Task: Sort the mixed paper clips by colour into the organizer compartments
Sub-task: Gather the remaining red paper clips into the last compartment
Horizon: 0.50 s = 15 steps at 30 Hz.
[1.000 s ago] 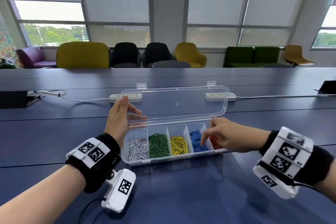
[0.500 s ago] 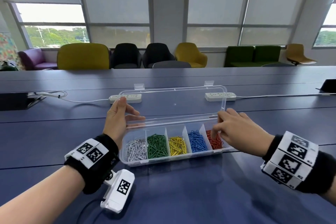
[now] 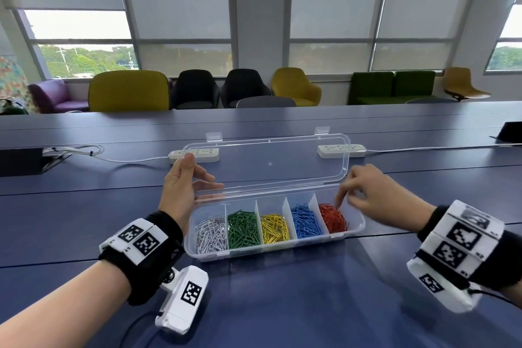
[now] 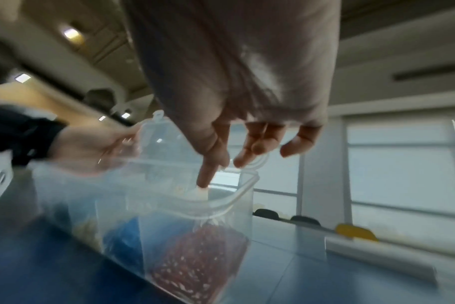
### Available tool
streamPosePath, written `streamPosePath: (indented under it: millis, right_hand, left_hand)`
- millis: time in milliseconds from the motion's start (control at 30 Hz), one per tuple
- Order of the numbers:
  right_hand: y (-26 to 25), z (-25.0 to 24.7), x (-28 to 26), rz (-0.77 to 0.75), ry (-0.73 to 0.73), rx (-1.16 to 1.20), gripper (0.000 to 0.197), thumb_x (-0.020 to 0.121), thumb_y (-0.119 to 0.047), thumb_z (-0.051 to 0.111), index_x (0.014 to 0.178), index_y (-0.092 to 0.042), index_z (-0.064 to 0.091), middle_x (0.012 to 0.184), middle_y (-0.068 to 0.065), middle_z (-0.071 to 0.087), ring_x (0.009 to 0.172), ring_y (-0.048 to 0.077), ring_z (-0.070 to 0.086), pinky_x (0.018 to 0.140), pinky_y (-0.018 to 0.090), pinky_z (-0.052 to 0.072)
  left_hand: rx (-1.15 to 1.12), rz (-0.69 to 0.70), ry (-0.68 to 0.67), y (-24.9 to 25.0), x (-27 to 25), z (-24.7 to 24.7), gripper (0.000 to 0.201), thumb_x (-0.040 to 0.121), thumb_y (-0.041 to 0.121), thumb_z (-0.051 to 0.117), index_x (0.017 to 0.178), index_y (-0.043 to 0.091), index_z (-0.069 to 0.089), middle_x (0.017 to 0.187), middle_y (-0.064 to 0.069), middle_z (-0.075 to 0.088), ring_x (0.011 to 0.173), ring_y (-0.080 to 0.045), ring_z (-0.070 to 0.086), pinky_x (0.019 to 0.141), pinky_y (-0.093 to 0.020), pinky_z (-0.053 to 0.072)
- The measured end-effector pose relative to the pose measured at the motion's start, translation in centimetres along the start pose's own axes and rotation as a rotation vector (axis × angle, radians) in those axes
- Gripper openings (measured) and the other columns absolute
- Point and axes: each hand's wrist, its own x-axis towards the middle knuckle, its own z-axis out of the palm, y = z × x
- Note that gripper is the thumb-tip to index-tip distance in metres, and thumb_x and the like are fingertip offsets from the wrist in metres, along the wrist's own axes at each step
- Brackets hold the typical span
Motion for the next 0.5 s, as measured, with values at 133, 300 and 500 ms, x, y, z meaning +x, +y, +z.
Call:
streamPosePath:
  millis: [133,300,500]
  right_hand:
    - [1.3,-0.6,0.9,0.223,0.467,0.549,0.020,0.091,-0.008,0.051,0.081,-0.021,0.063,0.077,-0.002,0.055,0.058,0.003,0.046,0.054,0.011,0.035]
    - [0.9,0.5,2.4,0.515,0.087,1.157,0.037,0.098,-0.050,0.030,0.119,-0.030,0.053,0.113,0.001,0.063,0.100,0.020,0.060,0.083,0.036,0.048]
    - [1.0,0.8,2.7,0.550,0.033,1.312,0.060,0.094,-0.057,0.025,0.102,-0.011,0.062,0.110,0.008,0.067,0.097,0.026,0.060,0.081,0.034,0.048]
  left_hand:
    - [-0.004,-0.007,0.003,0.0,0.1,0.0,0.041,0.097,0.042,0.035,0.073,0.012,0.047,0.058,0.000,0.060,0.056,-0.018,0.068,0.054,-0.037,0.057]
    - [0.032,-0.017,-0.006,0.1,0.1,0.0,0.040,0.096,0.044,0.037,0.073,0.013,0.048,0.067,-0.006,0.058,0.057,-0.017,0.067,0.056,-0.030,0.056]
    - [0.055,-0.082,-0.196,1.9,1.3,-1.6,0.063,0.086,0.062,0.021,0.096,0.014,0.061,0.092,-0.003,0.068,0.087,-0.019,0.062,0.078,-0.033,0.044]
